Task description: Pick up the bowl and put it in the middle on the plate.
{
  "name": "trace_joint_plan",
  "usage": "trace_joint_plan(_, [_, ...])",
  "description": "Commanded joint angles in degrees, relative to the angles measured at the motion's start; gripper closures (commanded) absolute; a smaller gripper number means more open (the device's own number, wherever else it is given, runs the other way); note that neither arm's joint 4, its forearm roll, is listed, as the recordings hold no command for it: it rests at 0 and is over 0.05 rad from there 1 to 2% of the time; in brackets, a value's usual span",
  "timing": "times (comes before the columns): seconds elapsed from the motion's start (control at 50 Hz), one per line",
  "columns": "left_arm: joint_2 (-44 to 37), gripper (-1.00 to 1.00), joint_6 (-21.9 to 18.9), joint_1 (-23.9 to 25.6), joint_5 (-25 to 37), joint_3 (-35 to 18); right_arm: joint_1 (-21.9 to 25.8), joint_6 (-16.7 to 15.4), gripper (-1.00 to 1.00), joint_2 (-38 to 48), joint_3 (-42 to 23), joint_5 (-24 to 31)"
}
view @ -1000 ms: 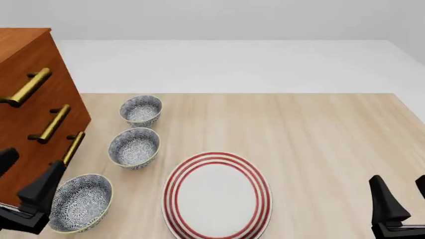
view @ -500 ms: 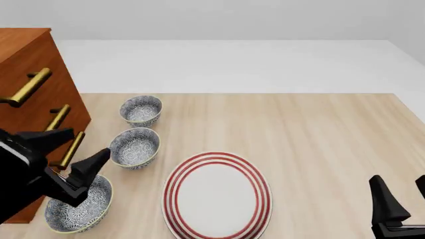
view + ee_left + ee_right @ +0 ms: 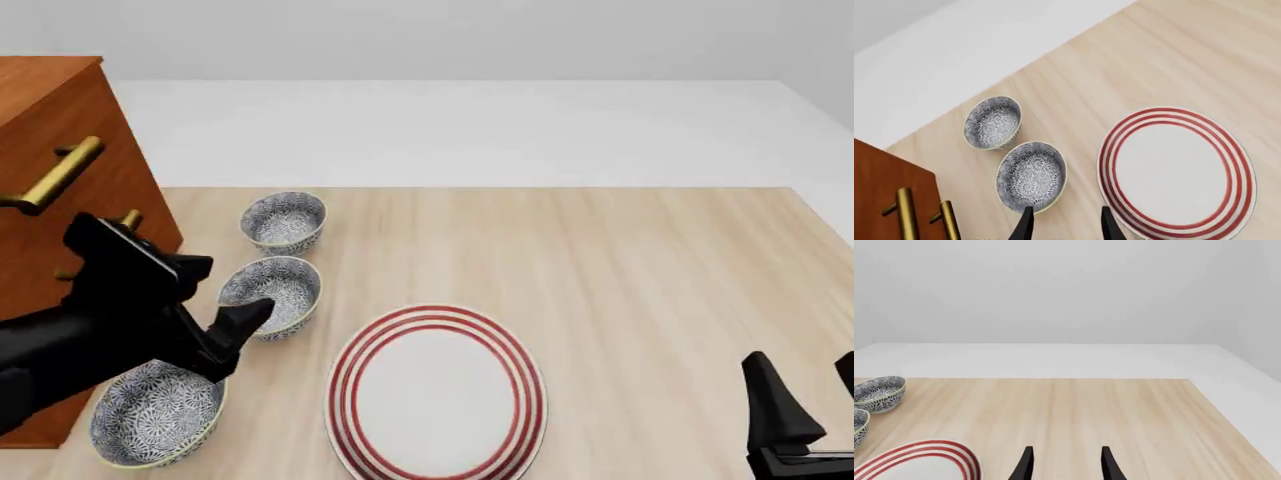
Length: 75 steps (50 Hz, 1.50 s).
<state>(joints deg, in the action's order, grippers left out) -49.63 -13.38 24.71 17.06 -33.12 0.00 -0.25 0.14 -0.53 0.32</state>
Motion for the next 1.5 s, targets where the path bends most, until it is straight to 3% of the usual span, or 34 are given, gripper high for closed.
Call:
trace_joint_plan(0.02, [-5.7,-1.00,-3.2,-0.6,-0.5,-1.0,0.0,-0.1,-1.00,0.0,0.0,-0.1])
trace_joint_plan(0.16, [-8.2,-1.00,-2.6,0.3,-1.0,-1.7,0.0,-0.1,-1.00,0.1,0.1,-0.2])
trace_joint_plan(0.46, [-15.2,-1.00,-7.0,-2.1,-5.5,-0.3,0.0,0.0,-1.00,0.1,0.1,-0.1])
trace_joint_plan(0.8, [-23.2,-1.00,-8.2,-2.3,-6.1,-5.8,0.0,0.0,-1.00,0.1,0.1,-0.2])
trace_joint_plan(0.94, [-27.3,-1.00,-11.6,-4.2,-7.3,-7.4,0.0,0.0,-1.00,0.1,0.1,-0.1])
trace_joint_plan(1.34, [-32.4,-1.00,-17.3,-6.5,-11.4,-5.4,0.0,-0.1,-1.00,0.2,0.1,-0.3])
trace_joint_plan(1.5, [-34.8,-1.00,-17.4,-5.6,-12.7,-5.1,0.0,0.0,-1.00,0.2,0.2,-0.4])
